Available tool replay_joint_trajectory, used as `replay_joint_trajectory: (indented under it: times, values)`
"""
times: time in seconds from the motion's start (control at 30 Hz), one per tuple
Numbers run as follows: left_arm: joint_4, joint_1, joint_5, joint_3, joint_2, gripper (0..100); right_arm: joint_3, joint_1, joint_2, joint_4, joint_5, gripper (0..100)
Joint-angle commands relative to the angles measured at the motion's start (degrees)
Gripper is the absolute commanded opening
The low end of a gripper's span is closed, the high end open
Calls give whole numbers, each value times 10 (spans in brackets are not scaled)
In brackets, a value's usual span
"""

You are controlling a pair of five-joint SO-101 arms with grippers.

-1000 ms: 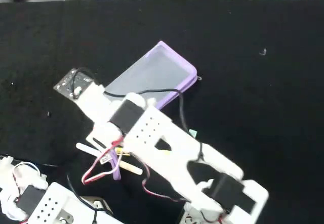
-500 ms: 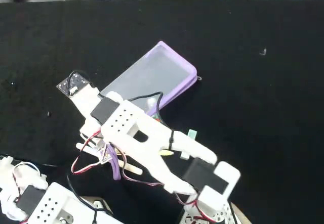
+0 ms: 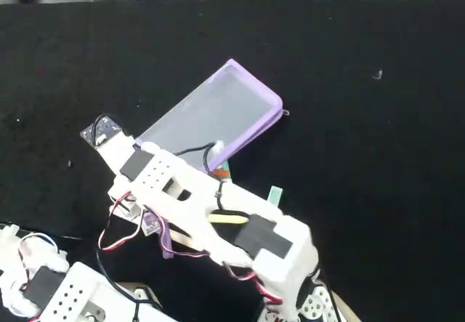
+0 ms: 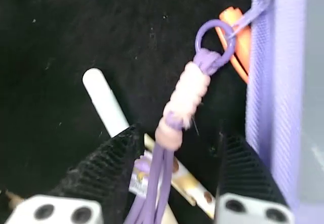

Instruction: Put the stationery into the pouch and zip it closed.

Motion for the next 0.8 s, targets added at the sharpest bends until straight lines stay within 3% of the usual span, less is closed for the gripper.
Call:
replay_joint_trajectory:
  times: [0.0, 0.23, 0.4, 0.67, 0.77]
  values:
    - [-8, -5, -4, 13, 0, 30, -30, 2, 15, -41, -4, 230]
    - [12, -5, -4, 13, 0, 30, -69, 48, 82, -69, -4, 230]
    - [12, -5, -4, 13, 0, 30, -145, 62, 135, -1, -4, 227]
    - [14, -5, -4, 13, 0, 30, -248, 104, 195, 73, 0, 13]
    - [14, -5, -4, 13, 0, 30, -266, 121, 196, 93, 1, 14]
